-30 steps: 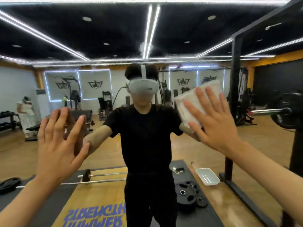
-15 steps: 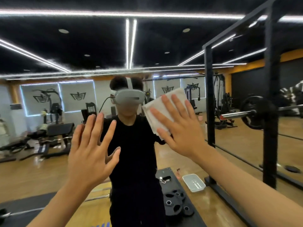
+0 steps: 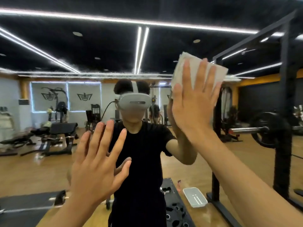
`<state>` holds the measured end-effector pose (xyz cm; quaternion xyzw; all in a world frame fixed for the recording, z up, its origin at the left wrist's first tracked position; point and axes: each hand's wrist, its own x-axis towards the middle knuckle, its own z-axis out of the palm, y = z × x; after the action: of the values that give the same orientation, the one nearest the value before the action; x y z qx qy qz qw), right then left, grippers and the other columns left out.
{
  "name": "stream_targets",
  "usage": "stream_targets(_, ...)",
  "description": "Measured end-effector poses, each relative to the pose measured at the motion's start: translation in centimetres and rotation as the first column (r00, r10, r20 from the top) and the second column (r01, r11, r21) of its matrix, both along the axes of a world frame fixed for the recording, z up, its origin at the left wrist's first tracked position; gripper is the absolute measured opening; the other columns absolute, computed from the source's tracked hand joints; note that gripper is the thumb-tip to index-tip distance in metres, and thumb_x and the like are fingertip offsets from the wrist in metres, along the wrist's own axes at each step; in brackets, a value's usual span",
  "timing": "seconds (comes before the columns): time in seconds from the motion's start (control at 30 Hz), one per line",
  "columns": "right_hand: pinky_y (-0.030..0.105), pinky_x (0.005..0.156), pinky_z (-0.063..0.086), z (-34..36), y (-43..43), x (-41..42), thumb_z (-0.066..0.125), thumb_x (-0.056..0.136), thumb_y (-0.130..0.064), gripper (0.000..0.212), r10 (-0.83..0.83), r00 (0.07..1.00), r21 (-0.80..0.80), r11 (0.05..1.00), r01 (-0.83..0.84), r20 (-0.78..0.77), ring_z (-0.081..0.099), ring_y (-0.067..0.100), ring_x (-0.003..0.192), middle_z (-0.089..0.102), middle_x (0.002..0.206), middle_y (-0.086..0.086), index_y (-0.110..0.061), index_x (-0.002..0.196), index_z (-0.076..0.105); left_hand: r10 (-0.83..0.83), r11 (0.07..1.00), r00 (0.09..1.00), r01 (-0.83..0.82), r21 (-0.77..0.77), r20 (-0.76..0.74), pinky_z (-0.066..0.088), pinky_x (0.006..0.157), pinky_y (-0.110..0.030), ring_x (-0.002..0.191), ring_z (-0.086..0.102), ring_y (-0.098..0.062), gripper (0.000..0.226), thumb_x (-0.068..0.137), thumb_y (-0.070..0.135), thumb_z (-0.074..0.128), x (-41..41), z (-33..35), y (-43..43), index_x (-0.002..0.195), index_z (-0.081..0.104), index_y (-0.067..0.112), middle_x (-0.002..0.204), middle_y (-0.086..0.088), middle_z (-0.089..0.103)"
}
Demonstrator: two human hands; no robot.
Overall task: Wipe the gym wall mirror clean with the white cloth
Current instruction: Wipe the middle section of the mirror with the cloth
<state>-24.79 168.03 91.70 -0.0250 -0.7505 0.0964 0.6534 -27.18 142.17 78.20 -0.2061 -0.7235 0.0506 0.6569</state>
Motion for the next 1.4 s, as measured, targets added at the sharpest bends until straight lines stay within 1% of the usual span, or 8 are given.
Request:
stream_targets(0.17, 0.061, 0.127, 0.001, 0.0, -9.8, -0.7, 0.022, 0.111, -0.050, 0.062, 0.021, 0.999, 0.358, 0.933, -0.033, 0.036, -0.003, 0.036, 0.162, 0.002, 0.176, 0.013, -0.029, 0.169, 0.014, -0.011, 1.000, 1.000, 0.011, -0.005, 0.004, 0.014, 0.130, -0.055, 0.161, 0.019, -0.037, 0.073, 0.102, 0.051, 0.044, 0.1, 0.1, -0.3, 0.165, 0.035, 0.015, 0.174, -0.018, 0.020)
stream_targets(0.33, 0.058, 0.128, 0.008, 0.1, -1.8, 0.3, 0.027, 0.111, -0.052, 0.060, -0.009, 0.999, 0.633, 0.774, -0.023, 0.048, 0.007, 0.034, 0.162, 0.013, 0.175, 0.012, -0.031, 0.167, 0.024, -0.001, 1.000, 1.000, 0.001, -0.020, -0.003, 0.016, 0.129, -0.057, 0.162, 0.018, -0.038, 0.073, 0.100, 0.050, 0.045, 0.3, 0.1, -0.5, 0.163, 0.039, 0.014, 0.174, -0.018, 0.019)
stream_targets(0.57, 0.064, 0.126, 0.013, -2.4, 18.0, 3.5, 0.016, 0.111, -0.054, 0.064, -0.133, 0.982, 0.189, 0.976, 0.107, 0.131, 0.000, 0.036, 0.162, 0.001, 0.176, 0.013, -0.029, 0.169, 0.007, -0.010, 1.000, 1.000, 0.010, 0.013, -0.013, 0.011, 0.130, -0.054, 0.162, 0.017, -0.037, 0.072, 0.101, 0.050, 0.042, 0.4, 0.0, 0.1, 0.161, 0.041, 0.012, 0.174, -0.019, 0.019)
stream_targets(0.73, 0.070, 0.125, 0.013, -3.3, 20.1, 4.6, 0.010, 0.107, -0.057, 0.069, -0.099, 0.978, -0.190, 0.973, 0.134, 0.181, 0.000, 0.041, 0.161, -0.003, 0.175, 0.015, -0.027, 0.168, 0.001, -0.014, 1.000, 1.000, 0.014, 0.022, -0.027, 0.010, 0.130, -0.054, 0.162, 0.015, -0.036, 0.071, 0.102, 0.050, 0.042, 0.4, 0.0, 0.4, 0.162, 0.040, 0.012, 0.174, -0.019, 0.018)
stream_targets(1.03, 0.064, 0.126, 0.002, -3.8, -7.6, 1.2, 0.024, 0.112, -0.045, 0.063, 0.001, 0.993, 0.385, 0.922, -0.048, 0.122, -0.007, 0.036, 0.162, -0.003, 0.176, 0.014, -0.027, 0.169, 0.006, -0.021, 1.000, 1.000, 0.021, -0.002, -0.018, 0.019, 0.128, -0.059, 0.161, 0.019, -0.038, 0.078, 0.098, 0.054, 0.049, 0.3, 0.0, -0.3, 0.163, 0.038, 0.013, 0.174, -0.019, 0.020)
stream_targets(1.17, 0.059, 0.128, 0.003, -3.4, -4.1, 1.6, 0.026, 0.111, -0.050, 0.061, -0.011, 0.990, 0.557, 0.827, -0.072, 0.144, -0.002, 0.032, 0.163, 0.003, 0.177, 0.010, -0.033, 0.168, 0.013, -0.032, 0.999, 0.999, 0.032, -0.016, -0.017, 0.019, 0.127, -0.061, 0.162, 0.018, -0.038, 0.078, 0.098, 0.054, 0.048, 0.3, -0.1, -0.5, 0.163, 0.037, 0.012, 0.174, -0.019, 0.018)
stream_targets(1.27, 0.057, 0.130, -0.001, -3.0, 5.2, 1.9, 0.021, 0.113, -0.049, 0.061, -0.101, 0.988, 0.516, 0.856, 0.028, 0.114, -0.001, 0.035, 0.162, 0.003, 0.176, 0.014, -0.027, 0.169, 0.012, -0.029, 1.000, 1.000, 0.029, -0.006, -0.012, 0.015, 0.129, -0.059, 0.162, 0.015, -0.037, 0.079, 0.096, 0.054, 0.046, 0.2, -0.2, -0.3, 0.163, 0.037, 0.013, 0.175, -0.018, 0.016)
stream_targets(1.4, 0.064, 0.128, 0.005, -4.7, 16.9, 3.1, 0.010, 0.112, -0.052, 0.066, -0.190, 0.966, 0.171, 0.972, 0.161, 0.174, -0.006, 0.039, 0.161, -0.006, 0.175, 0.018, -0.021, 0.169, 0.001, -0.024, 1.000, 1.000, 0.024, 0.013, -0.014, 0.014, 0.129, -0.059, 0.162, 0.017, -0.038, 0.078, 0.098, 0.055, 0.045, -0.1, -0.3, 0.1, 0.163, 0.037, 0.013, 0.175, -0.018, 0.016)
